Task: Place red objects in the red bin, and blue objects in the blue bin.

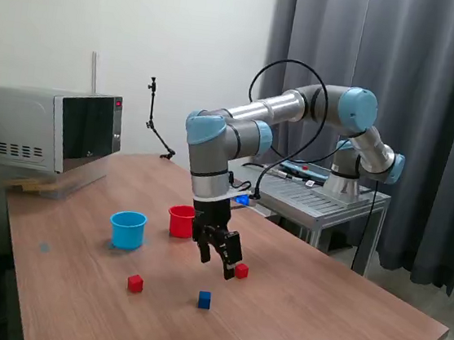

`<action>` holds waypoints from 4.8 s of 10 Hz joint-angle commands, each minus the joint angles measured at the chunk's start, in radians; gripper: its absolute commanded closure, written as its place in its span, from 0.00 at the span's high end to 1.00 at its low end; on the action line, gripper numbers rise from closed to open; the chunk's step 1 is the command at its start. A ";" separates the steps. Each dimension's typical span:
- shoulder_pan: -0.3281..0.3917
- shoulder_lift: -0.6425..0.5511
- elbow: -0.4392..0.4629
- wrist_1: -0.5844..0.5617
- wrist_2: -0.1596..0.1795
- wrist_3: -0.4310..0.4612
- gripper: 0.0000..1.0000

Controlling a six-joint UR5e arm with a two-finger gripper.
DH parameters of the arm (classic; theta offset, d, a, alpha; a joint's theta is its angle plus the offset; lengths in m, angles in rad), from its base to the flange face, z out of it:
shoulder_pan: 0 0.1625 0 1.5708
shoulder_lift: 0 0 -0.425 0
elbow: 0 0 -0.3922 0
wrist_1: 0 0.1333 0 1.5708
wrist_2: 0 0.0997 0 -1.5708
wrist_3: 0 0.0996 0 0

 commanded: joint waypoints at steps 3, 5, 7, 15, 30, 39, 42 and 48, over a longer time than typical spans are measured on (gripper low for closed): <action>0.026 0.000 0.005 -0.093 0.003 0.239 1.00; 0.042 0.000 0.010 -0.134 0.001 0.289 1.00; 0.042 0.001 0.015 -0.185 -0.003 0.362 1.00; 0.068 -0.002 0.128 -0.273 -0.118 0.498 1.00; 0.037 0.003 0.182 -0.365 -0.154 0.511 1.00; 0.037 0.006 0.182 -0.365 -0.151 0.471 1.00; 0.037 0.008 0.185 -0.365 -0.151 0.471 0.00; 0.037 0.008 0.180 -0.366 -0.155 0.469 0.00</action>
